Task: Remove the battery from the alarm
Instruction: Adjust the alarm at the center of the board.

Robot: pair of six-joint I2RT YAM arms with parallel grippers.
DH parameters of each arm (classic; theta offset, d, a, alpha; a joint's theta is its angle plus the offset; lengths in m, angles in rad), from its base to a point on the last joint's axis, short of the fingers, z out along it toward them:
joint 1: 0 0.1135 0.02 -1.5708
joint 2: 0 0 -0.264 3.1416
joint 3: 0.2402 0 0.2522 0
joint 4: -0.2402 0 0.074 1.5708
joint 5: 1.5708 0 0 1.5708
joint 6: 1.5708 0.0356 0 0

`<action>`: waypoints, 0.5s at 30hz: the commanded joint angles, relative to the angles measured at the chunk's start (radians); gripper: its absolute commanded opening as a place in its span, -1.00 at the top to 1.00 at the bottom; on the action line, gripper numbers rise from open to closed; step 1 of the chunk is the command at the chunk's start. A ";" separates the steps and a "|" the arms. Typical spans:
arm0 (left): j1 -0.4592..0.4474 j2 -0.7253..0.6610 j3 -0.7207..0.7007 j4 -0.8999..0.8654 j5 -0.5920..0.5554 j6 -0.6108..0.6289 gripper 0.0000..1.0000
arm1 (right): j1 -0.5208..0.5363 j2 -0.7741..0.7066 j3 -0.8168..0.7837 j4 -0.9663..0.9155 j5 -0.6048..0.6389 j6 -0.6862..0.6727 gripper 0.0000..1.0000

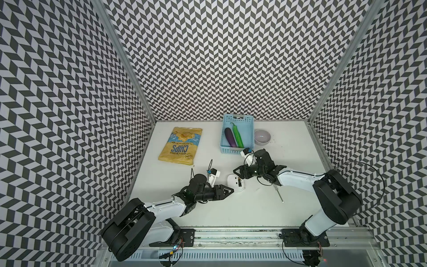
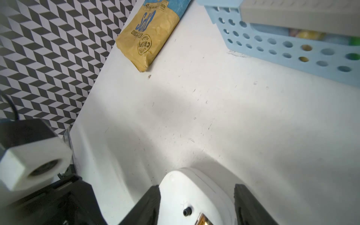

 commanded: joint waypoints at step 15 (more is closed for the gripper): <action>0.008 0.248 0.071 0.190 -0.001 0.008 0.17 | 0.048 0.021 -0.007 -0.030 -0.054 -0.011 -0.03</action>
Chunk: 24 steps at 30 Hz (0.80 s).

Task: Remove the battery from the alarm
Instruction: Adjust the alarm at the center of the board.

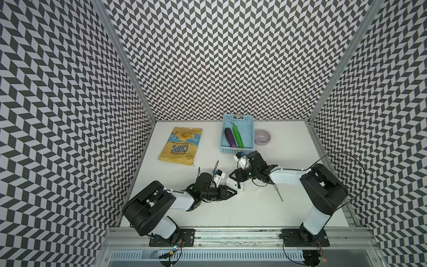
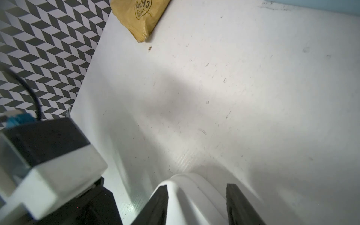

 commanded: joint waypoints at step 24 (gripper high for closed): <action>0.148 -0.171 0.020 -0.120 -0.173 0.176 -0.48 | -0.086 -0.372 -0.055 -0.485 0.614 -0.012 -0.41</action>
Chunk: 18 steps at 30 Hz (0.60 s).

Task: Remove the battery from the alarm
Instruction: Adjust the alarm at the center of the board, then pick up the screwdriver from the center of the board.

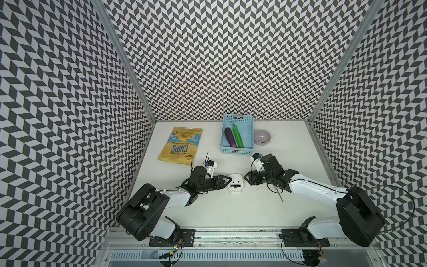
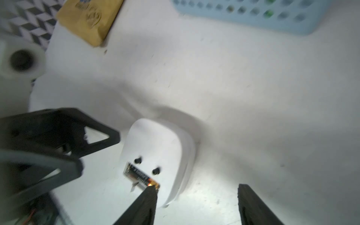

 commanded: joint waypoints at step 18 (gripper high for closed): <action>0.016 -0.220 -0.030 -0.110 -0.113 0.065 -0.81 | -0.107 0.233 0.054 -0.173 0.420 -0.012 -0.22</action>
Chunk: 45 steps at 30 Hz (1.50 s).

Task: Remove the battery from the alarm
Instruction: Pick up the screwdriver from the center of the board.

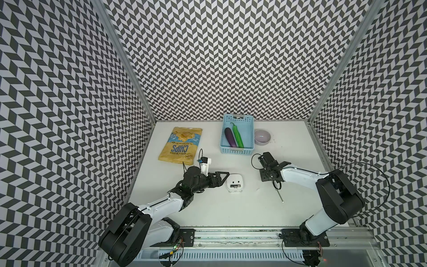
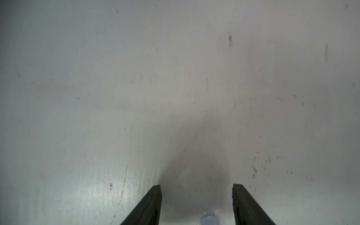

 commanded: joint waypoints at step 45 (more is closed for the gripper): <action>-0.228 0.023 0.163 0.128 0.226 0.220 -0.51 | 0.000 -0.720 -0.275 0.483 -0.706 0.431 1.00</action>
